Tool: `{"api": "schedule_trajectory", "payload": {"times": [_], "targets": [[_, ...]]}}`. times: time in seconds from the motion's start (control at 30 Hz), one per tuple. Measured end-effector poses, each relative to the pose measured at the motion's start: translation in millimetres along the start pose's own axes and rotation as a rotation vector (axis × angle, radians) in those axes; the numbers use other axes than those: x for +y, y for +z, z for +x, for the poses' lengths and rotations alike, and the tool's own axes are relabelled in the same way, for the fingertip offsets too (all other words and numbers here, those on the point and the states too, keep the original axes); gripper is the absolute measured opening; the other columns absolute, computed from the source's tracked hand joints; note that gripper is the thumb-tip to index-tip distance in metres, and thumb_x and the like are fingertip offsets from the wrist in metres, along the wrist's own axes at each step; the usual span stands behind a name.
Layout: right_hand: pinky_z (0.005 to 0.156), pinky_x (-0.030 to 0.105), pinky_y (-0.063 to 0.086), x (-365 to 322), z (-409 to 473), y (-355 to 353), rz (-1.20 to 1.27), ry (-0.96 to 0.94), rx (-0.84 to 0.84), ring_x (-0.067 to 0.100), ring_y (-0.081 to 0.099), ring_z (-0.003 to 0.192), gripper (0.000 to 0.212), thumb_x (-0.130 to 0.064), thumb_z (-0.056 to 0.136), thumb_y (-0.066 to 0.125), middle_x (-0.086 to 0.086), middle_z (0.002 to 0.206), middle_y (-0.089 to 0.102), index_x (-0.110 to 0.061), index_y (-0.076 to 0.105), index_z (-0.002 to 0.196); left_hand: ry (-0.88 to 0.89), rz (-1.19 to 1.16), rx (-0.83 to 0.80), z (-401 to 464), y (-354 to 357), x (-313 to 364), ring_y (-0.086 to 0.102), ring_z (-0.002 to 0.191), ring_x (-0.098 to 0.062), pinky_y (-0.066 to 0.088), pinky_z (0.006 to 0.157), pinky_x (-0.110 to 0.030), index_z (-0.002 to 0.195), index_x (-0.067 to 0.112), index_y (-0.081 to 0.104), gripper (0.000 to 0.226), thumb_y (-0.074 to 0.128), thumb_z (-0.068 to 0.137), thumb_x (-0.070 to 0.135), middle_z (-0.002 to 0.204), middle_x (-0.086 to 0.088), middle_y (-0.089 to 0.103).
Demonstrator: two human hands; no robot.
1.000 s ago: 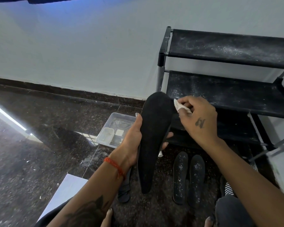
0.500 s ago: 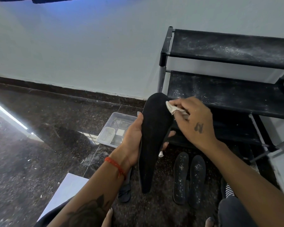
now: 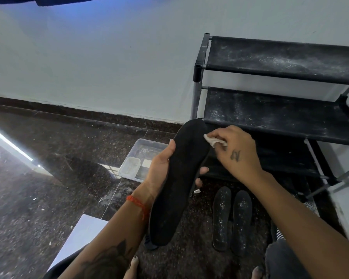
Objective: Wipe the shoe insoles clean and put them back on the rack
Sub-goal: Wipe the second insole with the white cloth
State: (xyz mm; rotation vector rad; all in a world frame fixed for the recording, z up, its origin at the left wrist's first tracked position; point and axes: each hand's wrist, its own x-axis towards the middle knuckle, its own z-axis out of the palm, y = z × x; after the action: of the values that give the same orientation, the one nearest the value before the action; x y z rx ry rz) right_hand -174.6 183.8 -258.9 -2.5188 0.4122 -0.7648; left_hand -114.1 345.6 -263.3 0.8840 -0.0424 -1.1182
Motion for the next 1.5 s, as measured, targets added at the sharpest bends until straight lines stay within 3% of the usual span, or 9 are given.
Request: {"api": "schedule_trajectory", "payload": {"times": [0.17, 0.33, 0.5, 0.6, 0.8, 1.07, 1.27, 1.4, 1.5], "targets": [[0.062, 0.005, 0.037, -6.3, 4.5, -11.7, 0.084, 0.019, 0.252, 0.012, 0.056, 0.073, 0.021, -0.002, 0.078, 0.063, 0.005, 0.09, 0.064, -0.011, 0.069, 0.096, 0.035, 0.011, 0.054, 0.4, 0.8, 3.7, 0.063, 0.073, -0.026, 0.048, 0.056, -0.026, 0.089, 0.004, 0.077, 0.076, 0.024, 0.094, 0.059, 0.091, -0.014, 0.07], [0.06, 0.021, 0.046, -28.5, -12.8, 1.0, 0.114, -0.243, -0.099, 0.008, 0.057, 0.073, 0.024, -0.013, 0.074, 0.058, -0.006, 0.085, 0.062, -0.024, 0.073, 0.09, 0.139, 0.112, 0.045, -1.4, 7.4, 3.0, 0.063, 0.046, -0.014, 0.049, 0.046, -0.019, 0.052, 0.011, 0.074, 0.079, 0.021, 0.101, 0.042, 0.056, -0.007, 0.067], [0.058, 0.011, 0.03, -3.2, -3.4, -4.1, -0.116, -0.047, -0.019, 0.008, 0.05, 0.074, 0.019, -0.012, 0.079, 0.061, -0.005, 0.091, 0.06, -0.022, 0.069, 0.093, 0.034, -0.015, 0.038, 0.2, 0.4, 3.4, 0.064, 0.072, -0.024, 0.048, 0.059, -0.028, 0.099, 0.005, 0.074, 0.077, 0.021, 0.095, 0.06, 0.106, -0.015, 0.069], [0.062, 0.024, 0.045, 5.2, 2.1, -14.3, -0.038, 0.077, 0.131, 0.013, 0.057, 0.074, 0.019, -0.008, 0.076, 0.062, -0.003, 0.086, 0.062, -0.02, 0.069, 0.09, 0.058, -0.059, 0.019, -1.3, 1.5, 4.3, 0.056, 0.082, -0.023, 0.042, 0.061, -0.029, 0.115, 0.004, 0.065, 0.078, 0.018, 0.094, 0.062, 0.136, -0.013, 0.053], [0.06, 0.022, 0.047, -18.6, -13.1, -5.8, 0.163, -0.174, -0.116, 0.004, 0.059, 0.07, 0.021, -0.01, 0.073, 0.061, -0.011, 0.082, 0.063, -0.025, 0.073, 0.083, 0.091, -0.04, 0.054, 2.8, 0.2, 3.6, 0.062, 0.07, -0.026, 0.044, 0.062, -0.033, 0.083, 0.008, 0.078, 0.08, 0.02, 0.094, 0.062, 0.088, -0.016, 0.069], [0.062, 0.023, 0.046, -2.3, -1.0, -14.6, 0.063, -0.005, 0.078, 0.007, 0.059, 0.073, 0.019, -0.009, 0.074, 0.068, -0.008, 0.083, 0.065, -0.024, 0.073, 0.084, 0.034, -0.035, 0.087, -0.3, 3.8, 5.6, 0.06, 0.085, -0.024, 0.045, 0.064, -0.03, 0.116, 0.004, 0.065, 0.087, 0.016, 0.089, 0.071, 0.124, -0.015, 0.061], [0.055, 0.028, 0.05, -21.1, -17.8, -7.0, 0.132, -0.269, -0.234, 0.002, 0.059, 0.065, 0.018, -0.017, 0.069, 0.065, -0.015, 0.074, 0.061, -0.031, 0.074, 0.074, 0.191, 0.066, 0.188, -2.8, 16.7, 2.7, 0.063, 0.046, -0.014, 0.047, 0.06, -0.03, 0.044, 0.019, 0.071, 0.087, 0.012, 0.102, 0.046, 0.055, -0.005, 0.068], [0.057, 0.019, 0.042, -11.0, -13.1, -2.9, -0.095, -0.182, -0.084, 0.011, 0.059, 0.068, 0.016, -0.011, 0.074, 0.066, -0.007, 0.078, 0.062, -0.025, 0.073, 0.079, 0.144, 0.082, 0.218, -1.6, 17.0, -0.1, 0.063, 0.045, -0.016, 0.048, 0.05, -0.024, 0.045, 0.015, 0.072, 0.088, 0.013, 0.101, 0.048, 0.057, -0.007, 0.069], [0.059, 0.014, 0.038, -5.3, -4.8, -12.2, -0.073, -0.058, 0.088, 0.012, 0.058, 0.07, 0.018, -0.009, 0.074, 0.065, -0.003, 0.081, 0.063, -0.02, 0.074, 0.085, 0.062, 0.006, 0.172, -1.5, 15.3, 3.0, 0.071, 0.075, -0.031, 0.046, 0.059, -0.03, 0.071, 0.01, 0.079, 0.088, 0.012, 0.096, 0.061, 0.094, -0.015, 0.073]]}}
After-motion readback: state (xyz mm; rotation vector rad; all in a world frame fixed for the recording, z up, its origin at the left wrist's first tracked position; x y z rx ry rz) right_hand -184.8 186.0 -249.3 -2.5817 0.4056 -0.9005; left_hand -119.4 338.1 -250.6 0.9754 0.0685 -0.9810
